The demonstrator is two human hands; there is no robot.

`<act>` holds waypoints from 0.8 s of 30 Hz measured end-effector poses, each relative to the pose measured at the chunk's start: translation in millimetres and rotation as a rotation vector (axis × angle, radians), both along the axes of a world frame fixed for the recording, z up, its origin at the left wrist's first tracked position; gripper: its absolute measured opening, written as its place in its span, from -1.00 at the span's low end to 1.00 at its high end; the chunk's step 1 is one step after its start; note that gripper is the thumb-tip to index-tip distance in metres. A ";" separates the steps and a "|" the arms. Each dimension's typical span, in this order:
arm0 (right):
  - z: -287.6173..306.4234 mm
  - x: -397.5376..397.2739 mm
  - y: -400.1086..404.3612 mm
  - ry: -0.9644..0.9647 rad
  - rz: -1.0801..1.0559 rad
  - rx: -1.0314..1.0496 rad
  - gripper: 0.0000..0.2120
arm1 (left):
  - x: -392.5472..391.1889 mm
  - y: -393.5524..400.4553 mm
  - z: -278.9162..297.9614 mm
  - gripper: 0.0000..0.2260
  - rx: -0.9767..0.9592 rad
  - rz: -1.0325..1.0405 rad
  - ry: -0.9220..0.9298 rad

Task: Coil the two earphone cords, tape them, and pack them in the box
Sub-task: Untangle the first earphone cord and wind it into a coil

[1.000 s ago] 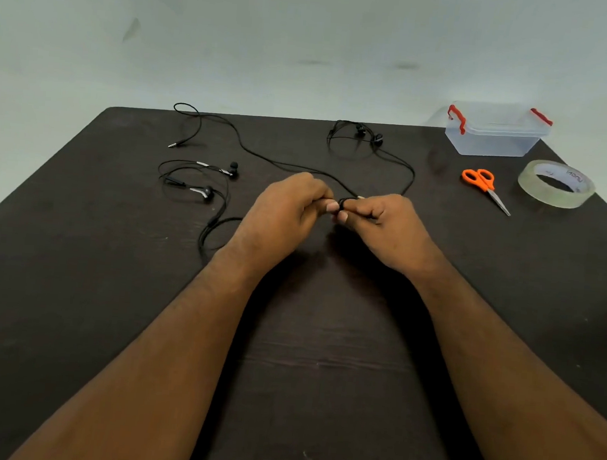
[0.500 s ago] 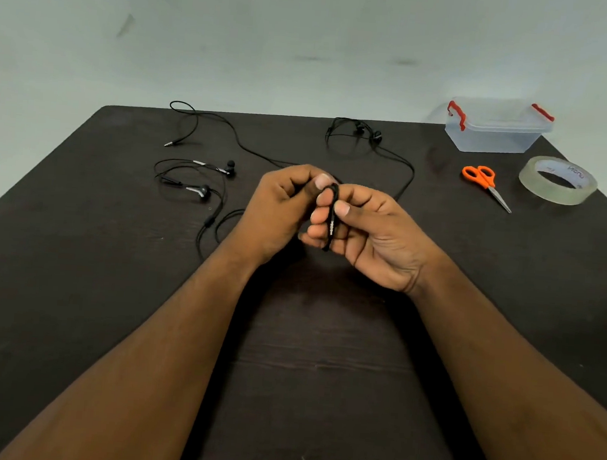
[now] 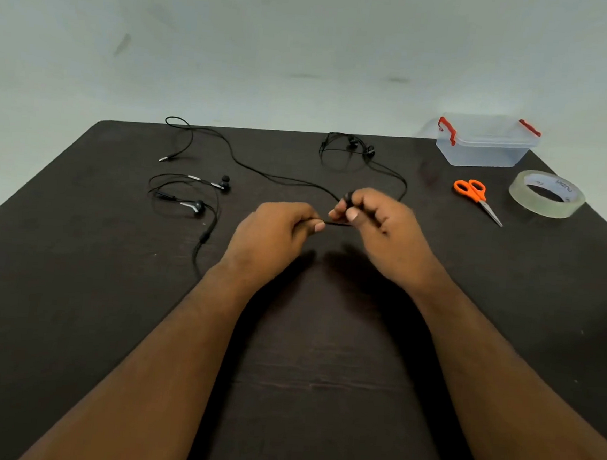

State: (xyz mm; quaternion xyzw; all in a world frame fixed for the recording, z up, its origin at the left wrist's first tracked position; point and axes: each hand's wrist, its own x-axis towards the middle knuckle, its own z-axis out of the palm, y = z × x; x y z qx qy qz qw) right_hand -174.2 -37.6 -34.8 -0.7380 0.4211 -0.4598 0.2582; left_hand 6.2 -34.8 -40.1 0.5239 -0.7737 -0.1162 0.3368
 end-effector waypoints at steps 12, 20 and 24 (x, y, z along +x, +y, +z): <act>0.0 11.1 7.1 -0.033 0.167 0.353 -0.87 | 5.8 -0.5 12.7 -0.91 -0.408 0.023 0.034; 16.0 22.1 28.1 -0.592 0.485 0.690 -0.79 | 1.4 2.1 15.7 -0.90 -0.056 -0.141 0.669; 21.6 25.8 29.4 -1.005 0.515 0.666 -0.76 | -9.2 4.3 5.9 -0.76 0.062 -0.226 0.568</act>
